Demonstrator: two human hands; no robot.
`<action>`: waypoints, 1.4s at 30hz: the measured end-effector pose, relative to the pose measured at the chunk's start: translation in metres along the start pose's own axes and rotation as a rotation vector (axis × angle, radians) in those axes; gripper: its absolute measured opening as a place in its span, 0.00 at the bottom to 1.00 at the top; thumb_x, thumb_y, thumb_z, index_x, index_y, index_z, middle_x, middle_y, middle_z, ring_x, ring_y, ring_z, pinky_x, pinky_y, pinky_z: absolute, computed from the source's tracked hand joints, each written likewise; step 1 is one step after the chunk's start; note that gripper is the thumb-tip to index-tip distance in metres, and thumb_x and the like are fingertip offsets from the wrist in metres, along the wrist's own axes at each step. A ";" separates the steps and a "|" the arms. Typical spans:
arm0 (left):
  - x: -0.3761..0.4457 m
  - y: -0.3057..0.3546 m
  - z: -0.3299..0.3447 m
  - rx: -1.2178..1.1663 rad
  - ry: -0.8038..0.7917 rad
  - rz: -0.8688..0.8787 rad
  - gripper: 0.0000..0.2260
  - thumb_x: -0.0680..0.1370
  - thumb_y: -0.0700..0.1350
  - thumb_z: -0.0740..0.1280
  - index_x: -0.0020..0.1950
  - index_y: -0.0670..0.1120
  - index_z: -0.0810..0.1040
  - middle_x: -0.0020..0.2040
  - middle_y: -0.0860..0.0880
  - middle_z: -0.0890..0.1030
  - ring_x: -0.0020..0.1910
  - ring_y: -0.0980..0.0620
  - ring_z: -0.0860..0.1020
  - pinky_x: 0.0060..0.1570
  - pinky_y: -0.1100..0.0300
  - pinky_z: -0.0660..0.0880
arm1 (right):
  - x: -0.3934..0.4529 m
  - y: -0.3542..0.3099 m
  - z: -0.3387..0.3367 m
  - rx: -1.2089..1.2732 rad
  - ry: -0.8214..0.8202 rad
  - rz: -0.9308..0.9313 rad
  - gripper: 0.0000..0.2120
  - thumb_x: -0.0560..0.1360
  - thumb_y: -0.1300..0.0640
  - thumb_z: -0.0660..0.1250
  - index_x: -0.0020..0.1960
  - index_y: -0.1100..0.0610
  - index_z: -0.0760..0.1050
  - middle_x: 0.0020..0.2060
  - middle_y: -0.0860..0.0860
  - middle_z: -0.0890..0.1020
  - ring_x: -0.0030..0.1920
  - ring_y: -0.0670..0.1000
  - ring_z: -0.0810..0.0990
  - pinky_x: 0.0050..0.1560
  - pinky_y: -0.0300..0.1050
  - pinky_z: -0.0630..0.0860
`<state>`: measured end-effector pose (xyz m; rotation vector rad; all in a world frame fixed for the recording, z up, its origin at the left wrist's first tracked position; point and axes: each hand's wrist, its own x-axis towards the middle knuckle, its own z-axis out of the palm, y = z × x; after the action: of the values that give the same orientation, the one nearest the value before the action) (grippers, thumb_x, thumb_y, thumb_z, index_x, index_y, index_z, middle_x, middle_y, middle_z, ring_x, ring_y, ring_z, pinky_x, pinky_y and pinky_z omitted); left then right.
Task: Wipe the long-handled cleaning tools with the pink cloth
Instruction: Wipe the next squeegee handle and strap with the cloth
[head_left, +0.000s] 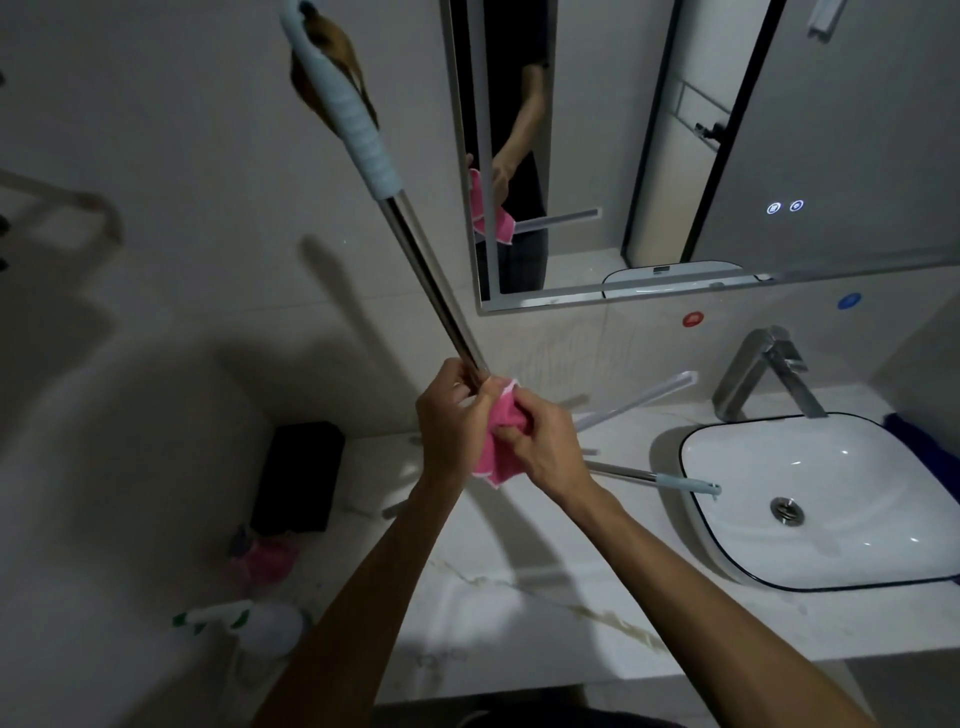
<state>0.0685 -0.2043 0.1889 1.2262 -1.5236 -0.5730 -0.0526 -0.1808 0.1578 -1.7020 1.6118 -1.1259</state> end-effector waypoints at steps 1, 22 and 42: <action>0.001 0.000 0.001 0.012 0.026 -0.033 0.07 0.77 0.41 0.72 0.44 0.44 0.75 0.37 0.58 0.77 0.36 0.66 0.77 0.35 0.73 0.73 | -0.001 0.000 -0.001 0.028 -0.004 -0.011 0.08 0.76 0.63 0.70 0.55 0.57 0.81 0.41 0.45 0.81 0.40 0.37 0.78 0.43 0.25 0.71; 0.019 -0.077 -0.020 0.033 0.326 -0.518 0.11 0.82 0.40 0.63 0.55 0.31 0.73 0.53 0.31 0.79 0.53 0.34 0.79 0.48 0.53 0.70 | -0.005 0.049 -0.020 0.456 0.565 0.443 0.17 0.84 0.48 0.61 0.45 0.60 0.76 0.41 0.55 0.81 0.40 0.52 0.79 0.44 0.53 0.79; -0.006 -0.081 -0.009 -0.310 0.194 -0.703 0.05 0.81 0.41 0.66 0.48 0.40 0.76 0.47 0.42 0.80 0.45 0.47 0.81 0.43 0.55 0.80 | 0.013 0.021 -0.038 0.437 0.287 0.213 0.08 0.78 0.63 0.68 0.41 0.56 0.78 0.37 0.53 0.82 0.35 0.42 0.81 0.41 0.34 0.78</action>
<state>0.1088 -0.2263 0.1214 1.5080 -0.7763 -1.0652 -0.0965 -0.1903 0.1624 -1.1029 1.5207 -1.5290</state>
